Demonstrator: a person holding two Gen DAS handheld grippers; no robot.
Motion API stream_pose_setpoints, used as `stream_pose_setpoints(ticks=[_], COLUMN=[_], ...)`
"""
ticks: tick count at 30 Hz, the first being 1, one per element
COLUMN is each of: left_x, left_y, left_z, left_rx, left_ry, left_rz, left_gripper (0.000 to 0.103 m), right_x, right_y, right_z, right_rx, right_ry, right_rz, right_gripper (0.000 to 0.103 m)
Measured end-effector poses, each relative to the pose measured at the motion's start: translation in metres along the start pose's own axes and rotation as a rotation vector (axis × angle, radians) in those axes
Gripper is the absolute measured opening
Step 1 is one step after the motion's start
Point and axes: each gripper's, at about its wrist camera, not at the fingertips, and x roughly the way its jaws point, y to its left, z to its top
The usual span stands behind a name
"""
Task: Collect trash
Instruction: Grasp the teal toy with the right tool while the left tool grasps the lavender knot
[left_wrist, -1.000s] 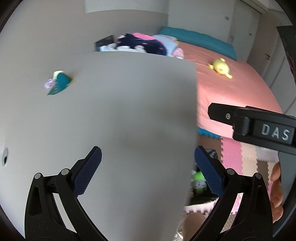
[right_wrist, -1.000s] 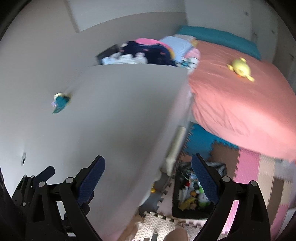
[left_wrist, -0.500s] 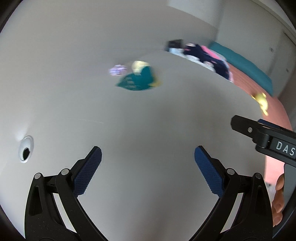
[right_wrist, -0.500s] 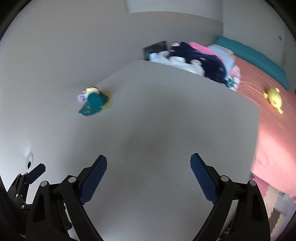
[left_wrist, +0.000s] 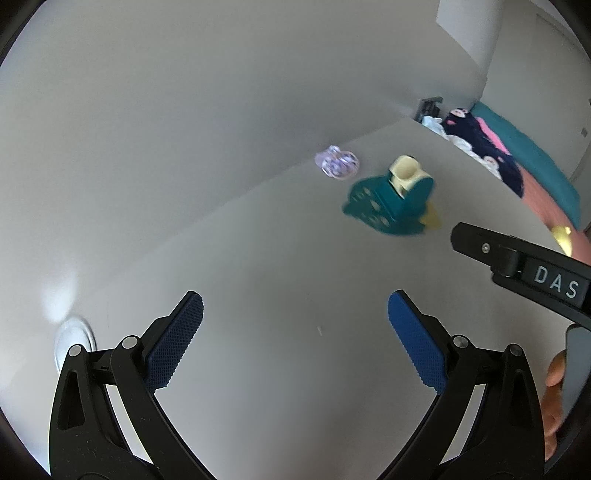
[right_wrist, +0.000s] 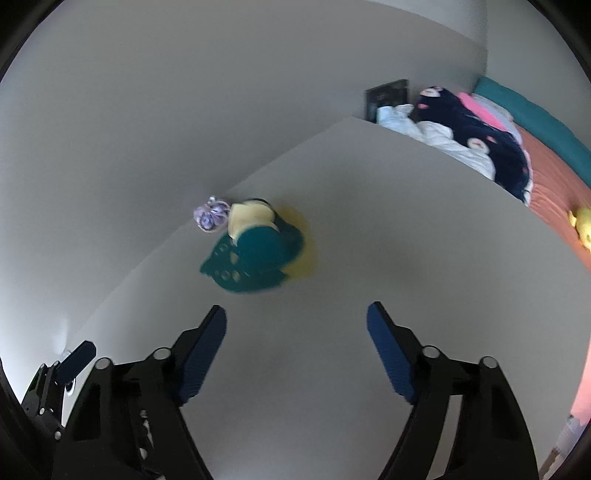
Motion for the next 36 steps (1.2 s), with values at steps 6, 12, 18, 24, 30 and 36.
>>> stream_pose_setpoints(ticks=[6, 12, 18, 24, 30, 36], left_x=[0.017, 0.030, 0.041, 0.043, 0.050, 0.081], left_y=[0.006, 0.002, -0.002, -0.008, -0.023, -0.042], left_z=[0.023, 0.036, 0.043, 0.045, 0.059, 0.085], left_rx=[-0.037, -0.078, -0.129, -0.124, -0.169, -0.212], left_ry=[-0.023, -0.027, -0.010, -0.011, -0.037, -0.006], left_rz=[0.030, 0.050, 0.059, 0.070, 0.068, 0.090], left_gripper=[0.097, 0.097, 0.097, 0.097, 0.097, 0.067], right_x=[0.026, 0.045, 0.059, 0.059, 0.034, 0.029], right_y=[0.021, 0.023, 0.022, -0.001, -0.049, -0.087], right_z=[0.024, 0.039, 0.050, 0.053, 0.047, 0.046], right_rx=[-0.045, -0.068, -0.098, -0.067, 0.044, 0.105], right_ry=[0.008, -0.005, -0.009, -0.015, -0.034, -0.006], right_rz=[-0.031, -0.107, -0.157, -0.140, -0.106, -0.095], right_gripper=[0.067, 0.065, 0.053, 0.040, 0.040, 0.040])
